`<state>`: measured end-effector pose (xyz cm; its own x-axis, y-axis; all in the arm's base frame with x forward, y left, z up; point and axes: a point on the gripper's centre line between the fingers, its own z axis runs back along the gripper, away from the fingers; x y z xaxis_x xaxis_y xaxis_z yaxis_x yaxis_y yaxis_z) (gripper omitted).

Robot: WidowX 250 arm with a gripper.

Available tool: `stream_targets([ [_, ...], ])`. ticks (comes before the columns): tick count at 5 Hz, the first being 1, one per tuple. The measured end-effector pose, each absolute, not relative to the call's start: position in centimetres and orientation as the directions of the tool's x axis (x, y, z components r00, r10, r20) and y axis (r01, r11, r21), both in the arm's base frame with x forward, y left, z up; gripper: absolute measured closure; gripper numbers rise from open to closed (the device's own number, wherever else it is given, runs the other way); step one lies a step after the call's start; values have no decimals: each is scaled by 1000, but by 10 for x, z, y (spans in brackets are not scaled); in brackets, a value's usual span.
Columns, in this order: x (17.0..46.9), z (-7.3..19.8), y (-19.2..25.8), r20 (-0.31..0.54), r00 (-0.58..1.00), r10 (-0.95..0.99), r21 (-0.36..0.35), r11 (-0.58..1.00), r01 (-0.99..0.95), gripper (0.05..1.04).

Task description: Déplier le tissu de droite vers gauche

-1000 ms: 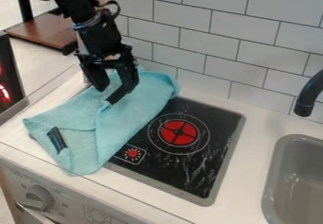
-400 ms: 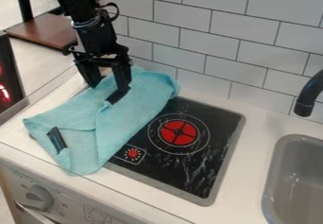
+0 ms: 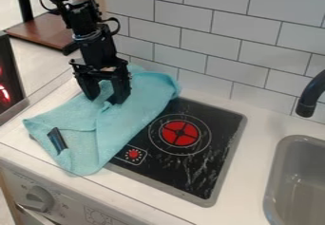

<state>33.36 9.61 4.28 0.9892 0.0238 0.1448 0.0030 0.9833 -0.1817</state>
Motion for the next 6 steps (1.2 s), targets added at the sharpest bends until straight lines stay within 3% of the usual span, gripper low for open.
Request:
stream_targets([
  [2,333,38,97,154,988,16,-161,987,9,770],
  [3,333,36,94,154,988,14,-169,985,12,951],
  [4,333,36,93,158,987,17,-174,985,11,1027],
  [6,335,41,88,178,983,40,-206,979,-2,1034],
])
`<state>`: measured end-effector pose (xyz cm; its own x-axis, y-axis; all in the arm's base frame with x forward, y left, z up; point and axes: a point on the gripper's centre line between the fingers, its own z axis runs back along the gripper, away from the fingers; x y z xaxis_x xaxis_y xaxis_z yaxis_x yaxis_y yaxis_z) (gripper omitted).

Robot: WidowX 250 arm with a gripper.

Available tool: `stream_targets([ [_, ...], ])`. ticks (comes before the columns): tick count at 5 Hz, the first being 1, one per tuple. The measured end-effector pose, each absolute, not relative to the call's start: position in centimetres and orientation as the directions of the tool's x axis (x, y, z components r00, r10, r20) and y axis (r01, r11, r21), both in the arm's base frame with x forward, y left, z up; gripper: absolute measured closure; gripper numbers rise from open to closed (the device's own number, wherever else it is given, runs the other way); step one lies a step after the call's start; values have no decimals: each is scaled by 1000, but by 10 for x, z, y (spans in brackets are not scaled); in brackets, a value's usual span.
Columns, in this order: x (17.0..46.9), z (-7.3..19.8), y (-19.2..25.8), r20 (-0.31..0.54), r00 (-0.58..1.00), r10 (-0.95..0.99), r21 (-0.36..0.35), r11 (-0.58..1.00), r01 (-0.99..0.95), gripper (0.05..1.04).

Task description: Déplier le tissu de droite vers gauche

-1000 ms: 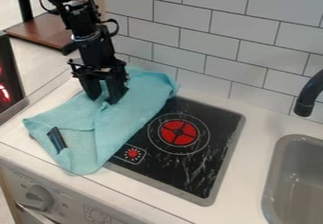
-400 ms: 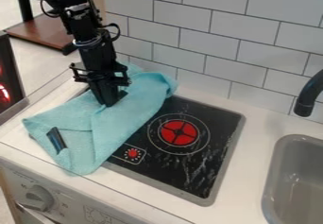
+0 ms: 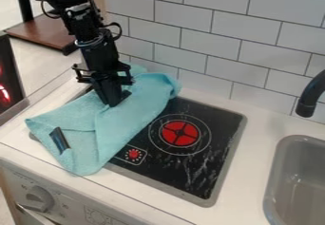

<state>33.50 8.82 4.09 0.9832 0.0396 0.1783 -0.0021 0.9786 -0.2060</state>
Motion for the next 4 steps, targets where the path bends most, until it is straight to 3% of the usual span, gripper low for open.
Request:
stream_targets([
  [1,332,69,78,226,973,50,-235,972,5,1034],
  [2,323,84,32,220,975,-22,-312,946,92,1034],
  [4,305,71,-18,213,975,-62,-372,918,140,1034],
])
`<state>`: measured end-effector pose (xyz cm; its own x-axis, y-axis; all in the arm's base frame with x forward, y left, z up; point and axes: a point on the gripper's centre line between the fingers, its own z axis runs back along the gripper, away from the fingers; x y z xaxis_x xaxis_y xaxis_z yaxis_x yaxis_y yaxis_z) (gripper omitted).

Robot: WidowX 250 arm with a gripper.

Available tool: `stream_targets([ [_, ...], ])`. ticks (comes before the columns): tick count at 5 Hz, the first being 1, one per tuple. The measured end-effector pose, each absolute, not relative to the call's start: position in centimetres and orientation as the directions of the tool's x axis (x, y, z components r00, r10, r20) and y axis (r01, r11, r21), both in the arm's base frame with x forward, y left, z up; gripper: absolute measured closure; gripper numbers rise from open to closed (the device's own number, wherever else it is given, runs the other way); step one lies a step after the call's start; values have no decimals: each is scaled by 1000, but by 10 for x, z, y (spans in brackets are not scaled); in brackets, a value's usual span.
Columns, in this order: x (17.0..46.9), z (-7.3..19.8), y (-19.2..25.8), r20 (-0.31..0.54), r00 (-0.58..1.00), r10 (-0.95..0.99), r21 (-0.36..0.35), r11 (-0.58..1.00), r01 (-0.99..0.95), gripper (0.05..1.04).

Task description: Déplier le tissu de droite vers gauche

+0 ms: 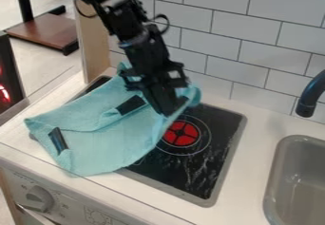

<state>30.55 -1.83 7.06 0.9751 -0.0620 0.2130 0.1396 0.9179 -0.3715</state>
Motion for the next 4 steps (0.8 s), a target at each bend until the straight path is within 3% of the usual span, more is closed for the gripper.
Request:
stream_targets([
  [3,304,32,-51,205,971,-121,-340,922,186,1011],
  [4,304,27,-56,191,974,-124,-335,924,183,857],
])
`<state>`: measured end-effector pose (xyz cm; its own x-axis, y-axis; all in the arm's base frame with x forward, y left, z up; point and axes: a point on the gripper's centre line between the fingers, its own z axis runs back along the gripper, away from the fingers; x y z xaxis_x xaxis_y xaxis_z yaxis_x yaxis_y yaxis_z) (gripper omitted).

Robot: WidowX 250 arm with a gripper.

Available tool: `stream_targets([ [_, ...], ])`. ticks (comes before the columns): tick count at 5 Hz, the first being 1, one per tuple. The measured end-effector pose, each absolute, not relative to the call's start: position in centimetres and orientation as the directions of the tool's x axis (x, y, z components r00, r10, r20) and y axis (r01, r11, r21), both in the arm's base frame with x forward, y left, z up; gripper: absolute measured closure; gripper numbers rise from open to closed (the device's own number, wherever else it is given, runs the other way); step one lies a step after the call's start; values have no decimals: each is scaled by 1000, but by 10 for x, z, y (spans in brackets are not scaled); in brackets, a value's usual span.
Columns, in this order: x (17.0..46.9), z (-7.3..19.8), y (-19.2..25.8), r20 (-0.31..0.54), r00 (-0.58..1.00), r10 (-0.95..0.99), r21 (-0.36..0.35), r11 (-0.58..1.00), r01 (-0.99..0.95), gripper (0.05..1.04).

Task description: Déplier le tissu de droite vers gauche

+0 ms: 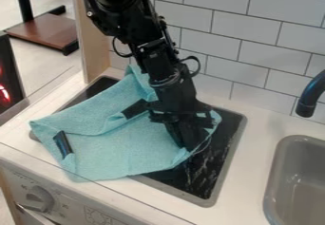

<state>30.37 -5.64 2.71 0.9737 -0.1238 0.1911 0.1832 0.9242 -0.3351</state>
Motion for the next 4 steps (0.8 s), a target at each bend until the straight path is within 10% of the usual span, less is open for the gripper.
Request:
stream_targets([
  [3,297,44,-59,213,968,-135,-317,927,199,105],
  [4,294,69,-59,238,960,-149,-356,906,229,72],
])
